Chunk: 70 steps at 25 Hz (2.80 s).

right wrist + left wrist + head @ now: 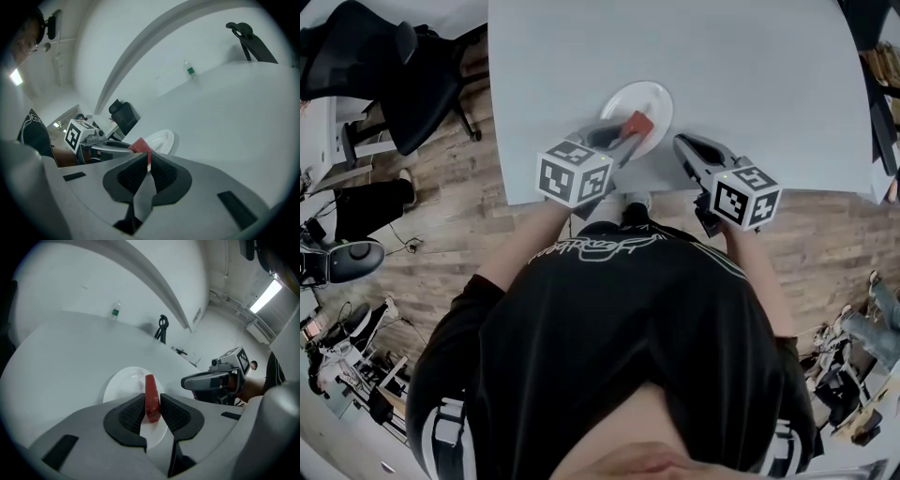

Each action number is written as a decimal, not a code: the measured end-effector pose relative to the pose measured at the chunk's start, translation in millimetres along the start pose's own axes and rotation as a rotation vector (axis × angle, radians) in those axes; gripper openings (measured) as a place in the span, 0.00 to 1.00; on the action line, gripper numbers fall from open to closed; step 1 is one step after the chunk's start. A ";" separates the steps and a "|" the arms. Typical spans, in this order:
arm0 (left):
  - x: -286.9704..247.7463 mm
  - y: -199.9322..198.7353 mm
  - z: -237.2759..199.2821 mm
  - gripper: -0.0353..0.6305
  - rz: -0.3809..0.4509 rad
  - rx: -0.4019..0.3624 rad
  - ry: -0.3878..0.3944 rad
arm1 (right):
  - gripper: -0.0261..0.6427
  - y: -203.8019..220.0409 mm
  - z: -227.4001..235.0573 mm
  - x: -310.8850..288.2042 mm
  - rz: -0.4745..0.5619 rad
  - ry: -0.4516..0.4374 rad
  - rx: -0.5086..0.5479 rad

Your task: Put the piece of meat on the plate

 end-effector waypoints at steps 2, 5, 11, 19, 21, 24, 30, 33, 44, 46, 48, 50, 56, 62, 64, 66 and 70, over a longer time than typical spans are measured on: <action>0.2 -0.7 -0.8 0.21 -0.008 -0.030 -0.016 | 0.07 -0.3 1.1 -0.6 -0.002 0.000 0.001; 1.1 -0.7 -3.2 0.23 -0.016 -0.051 -0.046 | 0.07 -2.4 2.9 -1.1 -0.001 0.000 -0.002; 3.6 1.0 -9.6 0.27 0.001 -0.043 -0.091 | 0.07 -3.6 3.6 -2.5 0.002 -0.010 -0.006; 4.3 2.0 -12.7 0.30 -0.002 -0.087 -0.137 | 0.07 -1.4 4.8 -3.7 -0.008 0.011 0.029; 5.1 2.9 -13.3 0.31 0.001 -0.091 -0.137 | 0.07 0.2 5.1 -3.2 -0.009 0.017 0.026; 10.2 2.5 -12.4 0.34 0.026 -0.080 -0.126 | 0.07 1.0 4.0 -0.7 0.002 0.036 0.033; 38.0 -6.4 9.5 0.37 0.094 -0.086 -0.084 | 0.07 -3.6 -14.2 13.1 0.053 0.070 0.070; 58.6 -11.5 27.3 0.36 0.146 -0.091 -0.063 | 0.07 -10.0 -36.1 24.4 0.091 0.050 0.085; 183.0 14.9 108.3 0.07 0.351 -0.129 0.074 | 0.07 2.6 -167.5 76.8 0.225 -0.030 0.198; 206.6 22.2 126.4 0.06 0.375 -0.166 0.090 | 0.07 8.7 -195.3 88.0 0.252 -0.060 0.219; 227.1 29.2 144.9 0.06 0.394 -0.208 0.102 | 0.07 15.4 -219.3 100.3 0.281 -0.075 0.245; 246.9 41.2 163.7 0.06 0.404 -0.238 0.108 | 0.07 26.4 -243.3 115.1 0.303 -0.087 0.258; 300.2 84.0 208.6 0.06 0.428 -0.285 0.130 | 0.07 59.2 -309.5 162.3 0.392 -0.112 0.258; 345.9 133.3 238.2 0.06 0.449 -0.286 0.143 | 0.07 106.5 -361.4 192.0 0.387 -0.097 0.285; 356.1 146.0 246.1 0.06 0.457 -0.284 0.147 | 0.07 119.4 -373.5 198.1 0.382 -0.090 0.292; 362.9 158.1 252.9 0.06 0.456 -0.286 0.153 | 0.07 131.9 -383.1 202.2 0.372 -0.085 0.294; 371.9 180.1 262.7 0.06 0.436 -0.268 0.174 | 0.07 154.4 -397.3 206.3 0.332 -0.075 0.304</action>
Point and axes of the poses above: the fingertips, and each gripper's own axes: x backward along the fingers, z to its right, y out of its underside, the point moved 6 cm from there along x, backward along the fingers, and after that the axes turned 8 degrees about y, right-handed, at the moved point
